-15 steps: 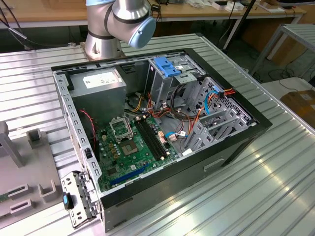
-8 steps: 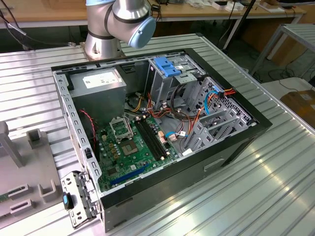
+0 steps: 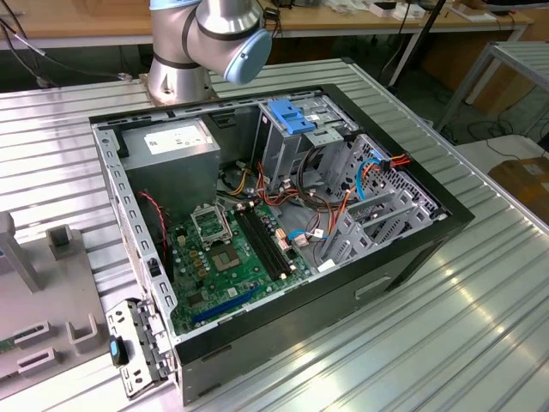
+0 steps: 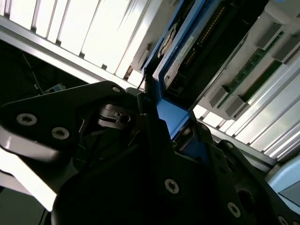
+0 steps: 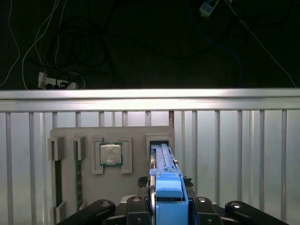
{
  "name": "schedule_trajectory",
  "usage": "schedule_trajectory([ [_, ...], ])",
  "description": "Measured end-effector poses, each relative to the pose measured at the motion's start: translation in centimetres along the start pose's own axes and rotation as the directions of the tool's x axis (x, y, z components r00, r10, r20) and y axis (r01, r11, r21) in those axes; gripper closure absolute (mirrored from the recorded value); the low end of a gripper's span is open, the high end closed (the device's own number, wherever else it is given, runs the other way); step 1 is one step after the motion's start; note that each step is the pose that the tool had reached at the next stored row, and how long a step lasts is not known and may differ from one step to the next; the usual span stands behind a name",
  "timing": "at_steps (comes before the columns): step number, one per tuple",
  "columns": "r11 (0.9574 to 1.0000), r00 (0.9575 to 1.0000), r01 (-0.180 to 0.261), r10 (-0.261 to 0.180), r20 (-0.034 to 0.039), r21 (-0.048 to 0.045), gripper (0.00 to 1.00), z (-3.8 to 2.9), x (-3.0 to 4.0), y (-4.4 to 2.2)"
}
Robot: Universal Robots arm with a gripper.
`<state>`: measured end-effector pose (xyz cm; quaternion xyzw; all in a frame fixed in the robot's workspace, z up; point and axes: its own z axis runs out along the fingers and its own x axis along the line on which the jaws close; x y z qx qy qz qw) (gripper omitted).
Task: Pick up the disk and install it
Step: 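Pick up the disk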
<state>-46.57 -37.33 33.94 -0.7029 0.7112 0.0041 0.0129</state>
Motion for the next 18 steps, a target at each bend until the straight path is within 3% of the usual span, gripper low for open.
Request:
schedule_trajectory([
  [18, 1.0, 1.0, 0.0, 0.0, -0.0001, -0.0011, 0.63, -0.67, -0.02, -0.05],
])
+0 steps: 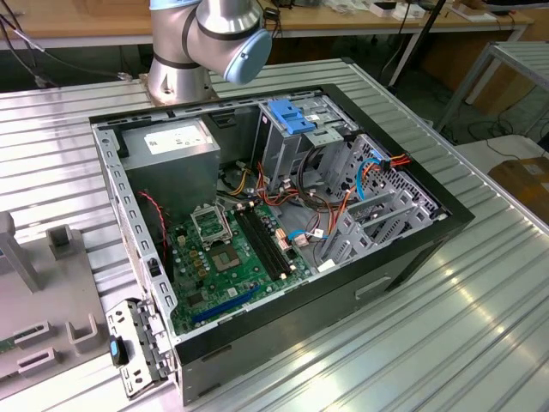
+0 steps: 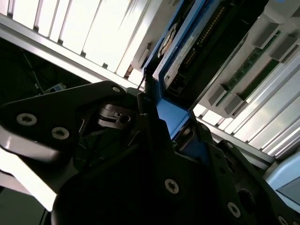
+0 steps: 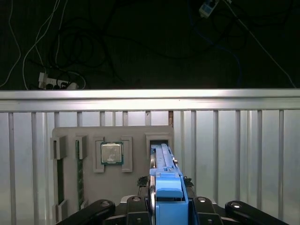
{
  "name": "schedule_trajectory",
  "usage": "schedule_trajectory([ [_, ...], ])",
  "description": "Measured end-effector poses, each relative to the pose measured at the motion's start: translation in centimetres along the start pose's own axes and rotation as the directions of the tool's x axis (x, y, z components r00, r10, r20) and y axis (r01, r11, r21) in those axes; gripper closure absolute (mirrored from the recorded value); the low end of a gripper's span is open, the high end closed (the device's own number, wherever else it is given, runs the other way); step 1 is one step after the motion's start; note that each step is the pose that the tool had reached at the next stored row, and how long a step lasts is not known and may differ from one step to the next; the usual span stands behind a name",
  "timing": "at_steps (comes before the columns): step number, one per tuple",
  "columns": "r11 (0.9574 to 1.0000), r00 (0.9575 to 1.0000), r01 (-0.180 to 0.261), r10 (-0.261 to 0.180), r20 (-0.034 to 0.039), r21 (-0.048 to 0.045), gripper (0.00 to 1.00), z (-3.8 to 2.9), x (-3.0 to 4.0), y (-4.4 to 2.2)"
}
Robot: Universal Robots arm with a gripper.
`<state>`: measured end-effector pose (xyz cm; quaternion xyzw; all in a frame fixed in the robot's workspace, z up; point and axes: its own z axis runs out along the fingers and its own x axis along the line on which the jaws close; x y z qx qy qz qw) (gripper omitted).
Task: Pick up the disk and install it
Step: 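Pick up the disk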
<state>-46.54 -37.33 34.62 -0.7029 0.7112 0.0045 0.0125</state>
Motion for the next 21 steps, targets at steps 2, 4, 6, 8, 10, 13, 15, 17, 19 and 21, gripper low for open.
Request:
schedule_trajectory([
  [2, 1.0, 1.0, 0.0, 0.0, 0.0001, 0.0, 0.63, -0.09, 0.0, 0.0],
  [4, 1.0, 1.0, 0.0, 0.0, 0.0001, 0.0001, 0.63, -0.26, 0.0, 0.0],
  [6, 1.0, 1.0, 0.0, 0.0, 0.0002, 0.0002, 0.63, -0.44, -0.01, -0.01],
  [8, 1.0, 1.0, 0.0, 0.0, 0.0001, -0.0001, 0.63, -0.85, -0.02, -0.01],
  [10, 1.0, 1.0, 0.0, 0.0, 0.0002, 0.0, 0.63, -1.05, -0.02, -0.01],
  [13, 1.0, 1.0, 0.0, 0.0, 0.0002, 0.0001, 0.63, -1.31, -0.03, -0.02],
  [15, 1.0, 1.0, 0.0, 0.0, 0.0002, 0.0002, 0.63, -1.44, -0.03, -0.02],
  [17, 1.0, 1.0, 0.0, 0.0, 0.0002, 0.0001, 0.63, -1.52, -0.03, -0.02],
  [19, 1.0, 1.0, 0.0, 0.0, 0.0001, 0.0, 0.63, -1.67, -0.04, -0.02],
  [21, 1.0, 1.0, 0.0, 0.0, 0.0002, 0.0001, 0.63, -1.81, -0.04, -0.02],
])
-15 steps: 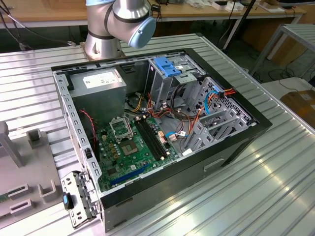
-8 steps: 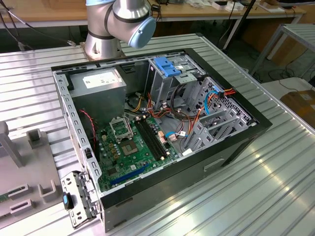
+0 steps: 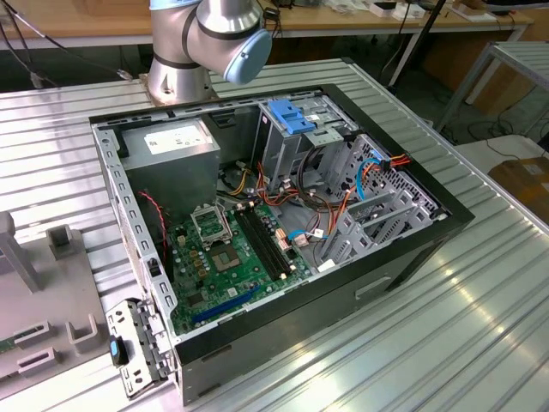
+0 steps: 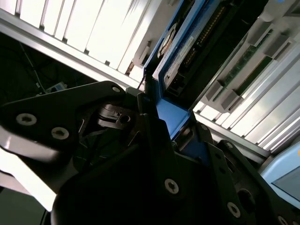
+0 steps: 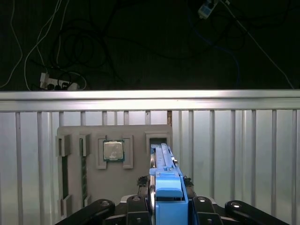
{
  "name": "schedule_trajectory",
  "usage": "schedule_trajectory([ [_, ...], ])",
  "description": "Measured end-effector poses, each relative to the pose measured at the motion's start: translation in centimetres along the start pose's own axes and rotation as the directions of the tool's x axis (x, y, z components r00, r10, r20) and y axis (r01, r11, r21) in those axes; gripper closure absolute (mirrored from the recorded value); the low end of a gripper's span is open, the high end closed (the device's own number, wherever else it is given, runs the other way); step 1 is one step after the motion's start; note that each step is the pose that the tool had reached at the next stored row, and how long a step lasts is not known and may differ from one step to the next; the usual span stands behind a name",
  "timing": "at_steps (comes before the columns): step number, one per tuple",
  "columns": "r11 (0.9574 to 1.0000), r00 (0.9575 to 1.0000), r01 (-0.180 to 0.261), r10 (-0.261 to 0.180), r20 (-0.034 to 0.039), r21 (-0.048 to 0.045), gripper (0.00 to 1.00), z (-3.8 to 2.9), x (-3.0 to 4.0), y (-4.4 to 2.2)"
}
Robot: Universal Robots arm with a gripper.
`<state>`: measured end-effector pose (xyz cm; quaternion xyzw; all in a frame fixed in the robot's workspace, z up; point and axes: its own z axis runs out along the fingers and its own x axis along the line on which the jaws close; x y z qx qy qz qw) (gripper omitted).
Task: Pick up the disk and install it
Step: 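Pick up the disk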
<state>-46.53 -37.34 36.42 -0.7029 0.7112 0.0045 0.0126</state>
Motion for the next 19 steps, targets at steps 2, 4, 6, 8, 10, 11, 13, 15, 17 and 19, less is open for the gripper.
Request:
schedule_trajectory([
  [2, 1.0, 1.0, 0.0, 0.0, -0.0001, -0.0001, 0.63, -0.13, 0.0, 0.0],
  [4, 1.0, 1.0, 0.0, 0.0, -0.0001, -0.0001, 0.63, -0.2, 0.0, 0.0],
  [6, 1.0, 1.0, 0.0, 0.0, -0.0001, -0.0001, 0.63, -0.27, -0.01, 0.0],
  [8, 1.0, 1.0, 0.0, 0.0, -0.0001, -0.0001, 0.63, -0.33, -0.01, 0.0],
  [10, 1.0, 1.0, 0.0, 0.0, -0.0001, -0.0001, 0.63, -0.39, -0.01, 0.0],
  [11, 1.0, 1.0, 0.0, 0.0, -0.0001, 0.0, 0.63, -0.4, -0.01, 0.0],
  [13, 1.0, 1.0, 0.0, 0.0, -0.0001, -0.0001, 0.63, -0.45, -0.01, -0.01],
  [15, 1.0, 1.0, 0.0, 0.0, 0.0, 0.0, 0.63, -0.49, -0.01, -0.01],
  [17, 1.0, 1.0, 0.0, 0.0, -0.0001, -0.0001, 0.63, -0.53, -0.01, -0.01],
  [19, 1.0, 1.0, 0.0, 0.0, -0.0001, -0.0001, 0.63, -0.61, -0.01, -0.01],
])
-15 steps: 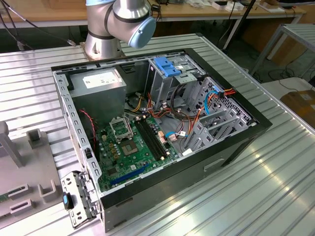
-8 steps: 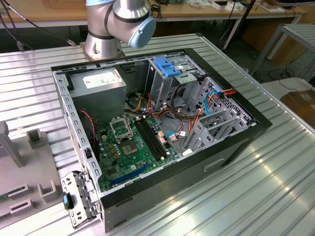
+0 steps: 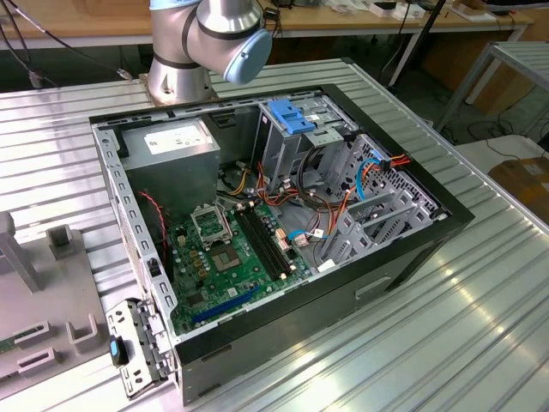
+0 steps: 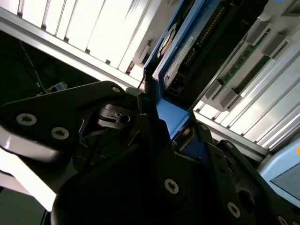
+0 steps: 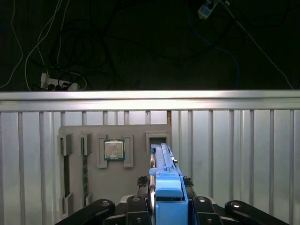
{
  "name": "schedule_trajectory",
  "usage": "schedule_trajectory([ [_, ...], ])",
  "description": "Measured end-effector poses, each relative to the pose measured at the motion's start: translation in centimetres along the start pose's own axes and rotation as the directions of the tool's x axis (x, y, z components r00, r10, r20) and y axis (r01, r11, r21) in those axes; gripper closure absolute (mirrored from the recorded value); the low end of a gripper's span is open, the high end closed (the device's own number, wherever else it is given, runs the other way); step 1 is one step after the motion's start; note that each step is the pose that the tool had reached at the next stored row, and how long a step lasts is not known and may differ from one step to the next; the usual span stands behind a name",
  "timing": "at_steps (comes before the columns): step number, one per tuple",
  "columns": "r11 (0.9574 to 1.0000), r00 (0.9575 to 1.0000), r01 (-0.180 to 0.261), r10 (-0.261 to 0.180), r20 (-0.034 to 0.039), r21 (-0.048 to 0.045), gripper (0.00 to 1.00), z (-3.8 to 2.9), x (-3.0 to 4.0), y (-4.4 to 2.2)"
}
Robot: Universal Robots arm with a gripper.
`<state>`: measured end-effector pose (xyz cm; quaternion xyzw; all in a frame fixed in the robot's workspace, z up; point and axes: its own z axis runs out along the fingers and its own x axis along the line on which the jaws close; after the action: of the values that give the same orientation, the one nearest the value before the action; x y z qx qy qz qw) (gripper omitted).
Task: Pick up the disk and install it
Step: 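Pick up the disk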
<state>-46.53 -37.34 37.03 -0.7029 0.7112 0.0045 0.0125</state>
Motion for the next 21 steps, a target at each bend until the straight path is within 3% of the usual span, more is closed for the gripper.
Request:
schedule_trajectory([
  [21, 1.0, 1.0, 0.0, 0.0, -0.0001, -0.0001, 0.63, -0.95, -0.02, -0.01],
])
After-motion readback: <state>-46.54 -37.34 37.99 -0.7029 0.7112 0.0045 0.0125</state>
